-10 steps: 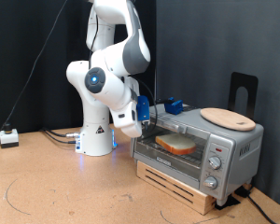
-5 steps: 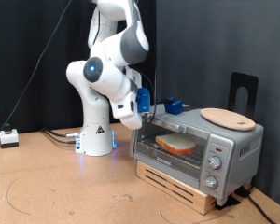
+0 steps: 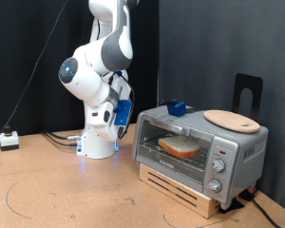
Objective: Make a piece of toast with the oven
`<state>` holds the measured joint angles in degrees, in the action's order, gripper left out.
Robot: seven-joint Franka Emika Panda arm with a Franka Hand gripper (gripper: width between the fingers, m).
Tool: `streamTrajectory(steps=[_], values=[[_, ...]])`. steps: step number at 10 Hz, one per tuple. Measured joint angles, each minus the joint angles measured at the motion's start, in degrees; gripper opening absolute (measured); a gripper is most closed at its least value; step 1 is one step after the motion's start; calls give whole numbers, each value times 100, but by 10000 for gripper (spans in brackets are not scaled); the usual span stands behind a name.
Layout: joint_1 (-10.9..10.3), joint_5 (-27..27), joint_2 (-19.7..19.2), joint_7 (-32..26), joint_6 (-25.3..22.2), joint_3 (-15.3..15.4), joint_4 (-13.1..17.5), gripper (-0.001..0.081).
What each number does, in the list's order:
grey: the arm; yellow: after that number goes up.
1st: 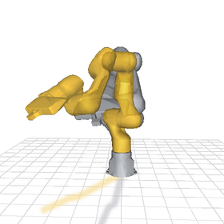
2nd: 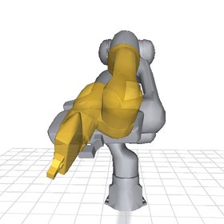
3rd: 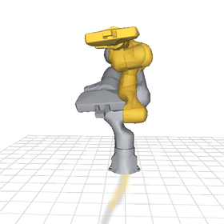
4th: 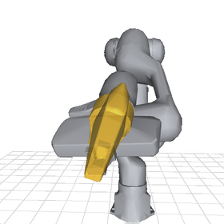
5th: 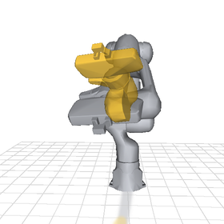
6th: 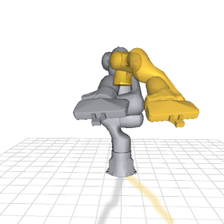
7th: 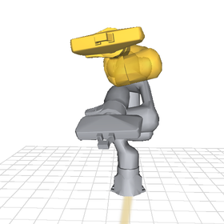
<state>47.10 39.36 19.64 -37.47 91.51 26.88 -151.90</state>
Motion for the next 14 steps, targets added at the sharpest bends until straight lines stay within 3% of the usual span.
streamTrajectory(steps=[2, 3, 6, 9, 10, 12, 14], values=[[83, -171, -186, 8, -288, -73, 148, 810], [195, -187, -471, 176, -536, -157, 349, 810], [434, 136, -1257, 807, -342, -322, 781, 810], [463, -41, -1865, 867, 162, -346, 1195, 810], [463, -41, -1864, 867, 151, -346, 1186, 810], [454, 88, -1961, 1331, -313, -316, 1292, 810], [399, 502, -2292, 1573, -520, -188, 1599, 810]])
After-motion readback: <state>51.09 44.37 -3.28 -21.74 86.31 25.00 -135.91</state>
